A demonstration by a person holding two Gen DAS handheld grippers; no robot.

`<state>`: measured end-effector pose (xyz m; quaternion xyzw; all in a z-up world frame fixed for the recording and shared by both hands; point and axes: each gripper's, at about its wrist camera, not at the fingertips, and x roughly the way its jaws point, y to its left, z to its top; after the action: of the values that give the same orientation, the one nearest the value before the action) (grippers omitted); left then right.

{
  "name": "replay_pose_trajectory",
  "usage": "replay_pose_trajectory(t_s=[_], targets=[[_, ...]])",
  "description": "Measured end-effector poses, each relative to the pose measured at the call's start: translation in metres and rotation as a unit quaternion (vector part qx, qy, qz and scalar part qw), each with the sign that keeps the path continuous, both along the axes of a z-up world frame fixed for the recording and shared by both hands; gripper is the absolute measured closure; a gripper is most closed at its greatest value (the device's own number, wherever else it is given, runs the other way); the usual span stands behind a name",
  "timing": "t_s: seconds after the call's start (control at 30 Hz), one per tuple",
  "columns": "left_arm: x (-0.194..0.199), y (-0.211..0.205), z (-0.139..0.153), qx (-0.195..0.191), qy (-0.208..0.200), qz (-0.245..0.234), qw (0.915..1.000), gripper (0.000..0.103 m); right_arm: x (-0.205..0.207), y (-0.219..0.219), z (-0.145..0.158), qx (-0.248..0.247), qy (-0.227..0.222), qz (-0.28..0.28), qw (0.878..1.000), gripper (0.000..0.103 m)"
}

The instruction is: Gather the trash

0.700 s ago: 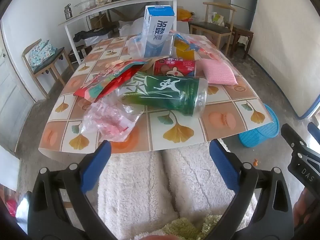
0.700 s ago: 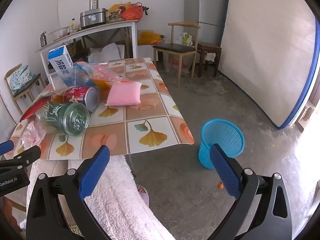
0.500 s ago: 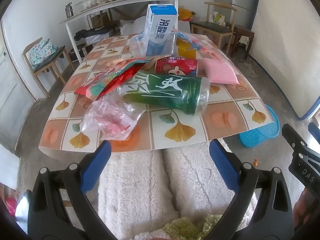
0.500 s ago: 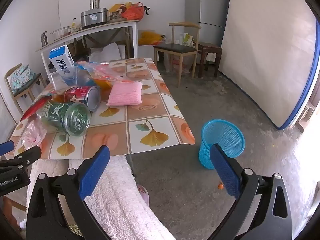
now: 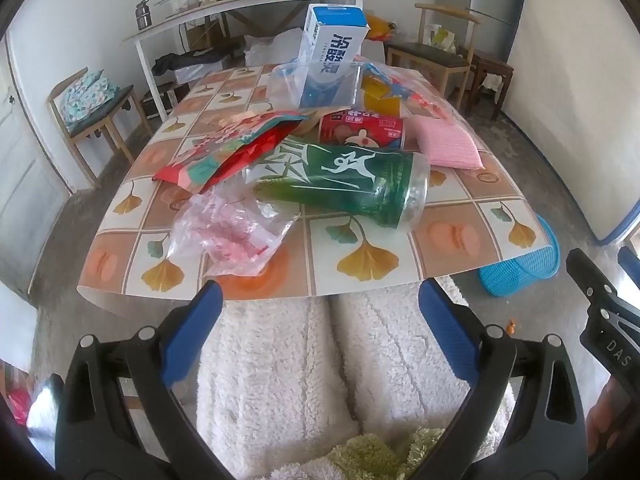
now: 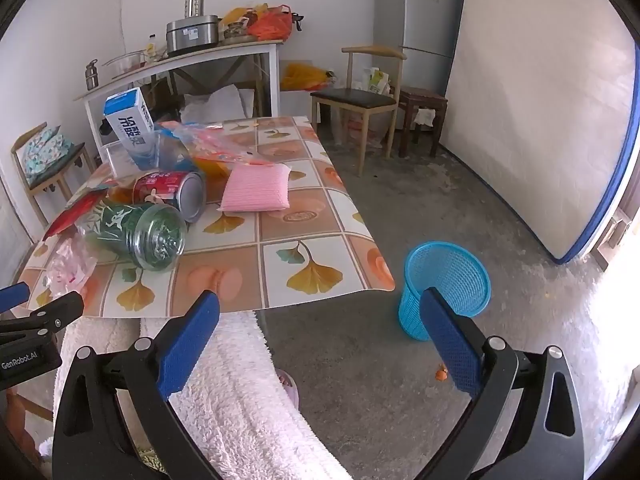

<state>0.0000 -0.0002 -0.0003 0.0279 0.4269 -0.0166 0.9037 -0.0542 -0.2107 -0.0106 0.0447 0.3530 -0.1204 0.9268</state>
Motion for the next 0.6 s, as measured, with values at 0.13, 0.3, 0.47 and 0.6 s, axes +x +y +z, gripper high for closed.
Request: replay_pose_trajectory(t_s=[0.13,0.3,0.47,0.6], targets=[[-0.0015,0.0009,-0.0003,0.000,0.000,-0.001,1.0000,0.008,-0.0031,0.0111,0.0016,-0.001,0.000,0.000,1.000,0.005],[-0.0022,0.0029,-0.0004,-0.001,0.001,-0.001,1.0000,0.008,-0.0008,0.0101,0.0013,-0.002,0.000,0.000,1.000,0.005],[-0.0031,0.0057,-0.0017,-0.002,0.001,0.000,1.0000,0.008,0.0009,0.0079,0.0022,-0.003,-0.002,0.005,1.000,0.005],[-0.0029,0.0063,-0.0015,-0.003,0.002,0.000,1.0000,0.008,0.0008,0.0087,0.0027,-0.003,-0.003,0.006,1.000,0.005]])
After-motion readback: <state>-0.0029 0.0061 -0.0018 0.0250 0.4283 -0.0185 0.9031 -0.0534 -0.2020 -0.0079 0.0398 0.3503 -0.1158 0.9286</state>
